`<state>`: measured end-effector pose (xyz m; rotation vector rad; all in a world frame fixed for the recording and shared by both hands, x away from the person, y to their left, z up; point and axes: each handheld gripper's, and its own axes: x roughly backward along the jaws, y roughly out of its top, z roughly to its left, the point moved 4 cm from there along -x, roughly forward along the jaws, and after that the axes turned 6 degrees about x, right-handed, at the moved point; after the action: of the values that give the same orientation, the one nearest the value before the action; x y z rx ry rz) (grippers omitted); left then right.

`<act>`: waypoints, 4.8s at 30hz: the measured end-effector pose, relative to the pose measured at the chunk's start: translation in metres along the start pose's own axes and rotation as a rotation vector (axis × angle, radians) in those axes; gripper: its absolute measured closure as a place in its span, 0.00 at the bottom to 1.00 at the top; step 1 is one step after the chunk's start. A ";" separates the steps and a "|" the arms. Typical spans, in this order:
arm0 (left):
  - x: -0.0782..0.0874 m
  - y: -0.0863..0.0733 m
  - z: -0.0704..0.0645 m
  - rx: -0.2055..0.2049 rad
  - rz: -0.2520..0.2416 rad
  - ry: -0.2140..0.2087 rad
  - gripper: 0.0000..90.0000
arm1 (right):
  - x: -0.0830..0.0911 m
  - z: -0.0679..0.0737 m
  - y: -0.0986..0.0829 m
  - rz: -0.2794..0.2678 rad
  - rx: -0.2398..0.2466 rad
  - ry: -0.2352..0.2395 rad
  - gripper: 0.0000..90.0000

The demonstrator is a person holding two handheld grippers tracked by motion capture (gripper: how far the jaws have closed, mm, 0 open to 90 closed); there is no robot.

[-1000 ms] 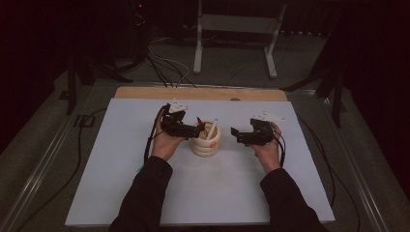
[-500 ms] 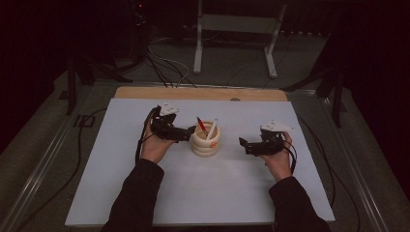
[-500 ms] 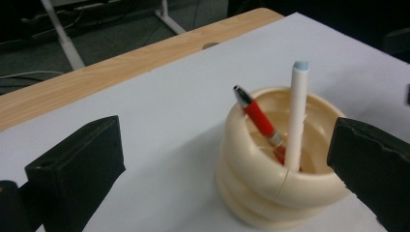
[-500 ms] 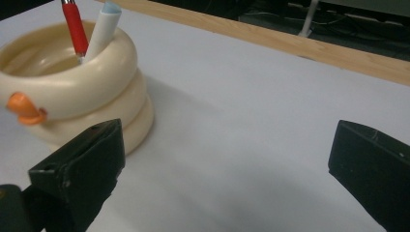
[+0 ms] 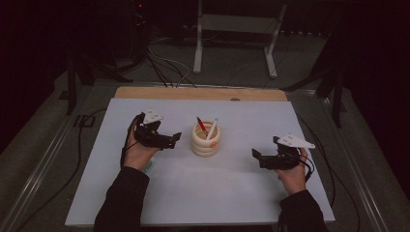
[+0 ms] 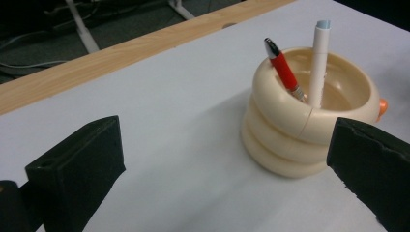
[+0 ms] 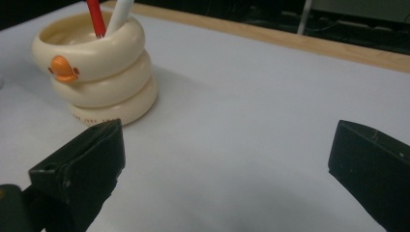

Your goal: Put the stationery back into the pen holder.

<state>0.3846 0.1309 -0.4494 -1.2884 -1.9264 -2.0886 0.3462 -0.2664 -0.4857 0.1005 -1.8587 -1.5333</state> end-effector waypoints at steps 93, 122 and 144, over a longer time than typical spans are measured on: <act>0.027 -0.069 0.004 -0.026 0.273 0.051 0.74 | 0.046 -0.021 -0.020 -0.113 -0.072 -0.073 0.00; 0.044 -0.023 0.008 -0.076 0.198 -0.035 0.73 | 0.045 -0.019 -0.020 -0.112 -0.065 -0.071 0.00; 0.042 -0.001 0.010 -0.112 0.180 -0.084 0.73 | 0.044 -0.019 -0.021 -0.112 -0.067 -0.067 0.00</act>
<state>0.3616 0.1604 -0.4275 -1.5319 -1.6713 -2.1114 0.3164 -0.3094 -0.4826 0.1260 -1.8792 -1.6924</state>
